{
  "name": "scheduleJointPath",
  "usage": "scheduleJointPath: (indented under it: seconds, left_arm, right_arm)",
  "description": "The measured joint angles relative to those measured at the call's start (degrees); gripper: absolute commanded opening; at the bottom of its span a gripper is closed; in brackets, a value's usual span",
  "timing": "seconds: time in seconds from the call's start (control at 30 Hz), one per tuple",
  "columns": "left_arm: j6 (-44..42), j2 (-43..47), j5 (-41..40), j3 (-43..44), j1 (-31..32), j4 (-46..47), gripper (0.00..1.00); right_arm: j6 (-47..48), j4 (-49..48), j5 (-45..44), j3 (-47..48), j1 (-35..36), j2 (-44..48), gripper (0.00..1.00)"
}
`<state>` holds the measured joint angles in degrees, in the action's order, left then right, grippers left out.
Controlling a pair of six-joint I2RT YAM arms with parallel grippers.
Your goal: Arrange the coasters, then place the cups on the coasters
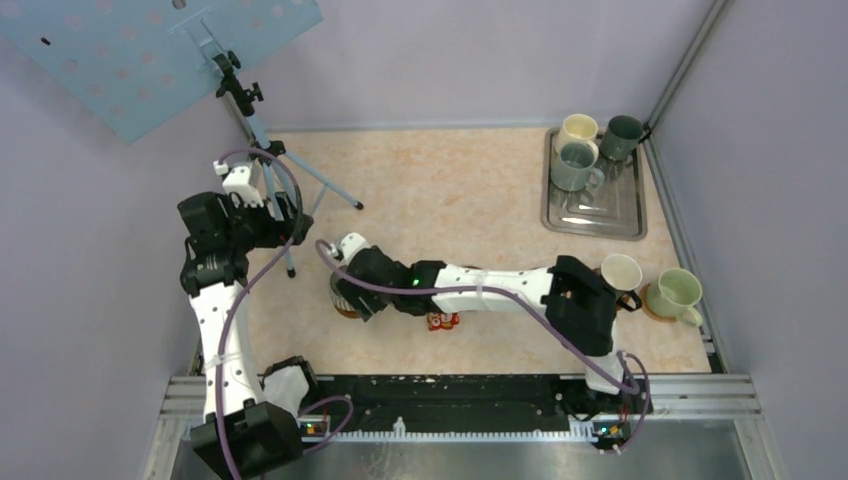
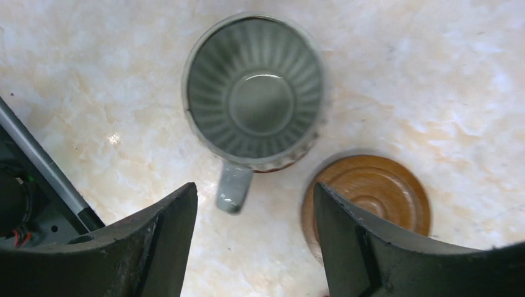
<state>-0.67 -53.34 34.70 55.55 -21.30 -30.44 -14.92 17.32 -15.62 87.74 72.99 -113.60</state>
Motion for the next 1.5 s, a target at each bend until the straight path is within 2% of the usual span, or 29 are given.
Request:
scheduleJointPath:
  seconds: [0.13, 0.27, 0.4, 0.47, 0.7, 0.93, 1.07, 1.23, 1.33, 1.5]
  left_arm:
    - [-4.4, -2.1, 2.5, 0.9, 0.0, -3.0, 0.99]
    - [-7.6, -3.5, 6.4, 0.9, 0.0, -6.2, 0.99]
    - [-9.5, -4.8, 9.4, 1.2, 1.0, -8.3, 0.99]
    - [-10.4, -5.7, 10.0, 1.9, 2.1, -9.0, 0.99]
    - [-15.1, -6.4, 7.4, 3.1, 12.3, -10.7, 0.99]
    - [-21.0, -10.8, 3.4, 6.4, 18.1, -11.7, 0.99]
    - [-22.9, -14.1, 2.4, 8.0, 20.9, -11.6, 0.99]
    - [-23.8, -17.1, 1.1, 9.9, 23.0, -11.0, 0.99]
    - [-23.8, -17.9, 0.1, 10.4, 23.5, -9.8, 0.99]
    - [-23.8, -18.9, -1.4, 11.0, 23.8, -8.7, 0.99]
  right_arm:
    - [1.7, 0.3, 3.4, -1.9, -3.8, 5.4, 0.69]
    - [4.0, 0.3, 11.6, -2.2, -10.6, 9.6, 0.70]
    - [6.3, 0.3, 20.4, -4.0, -20.1, 14.3, 0.79]
    - [7.5, 0.7, 22.8, -4.6, -24.3, 16.1, 0.80]
    - [12.5, 5.2, 30.0, -7.6, -39.8, 22.4, 0.81]
    - [19.7, 11.5, 36.5, -7.6, -61.6, 23.5, 0.79]
    - [25.0, 16.7, 38.7, -3.1, -73.7, 21.1, 0.79]
    - [35.2, 24.0, 41.2, 9.4, -84.5, 12.1, 0.78]
    - [41.0, 28.6, 41.1, 16.8, -86.7, 4.4, 0.76]
    - [47.5, 33.6, 40.2, 23.2, -86.9, -6.0, 0.75]
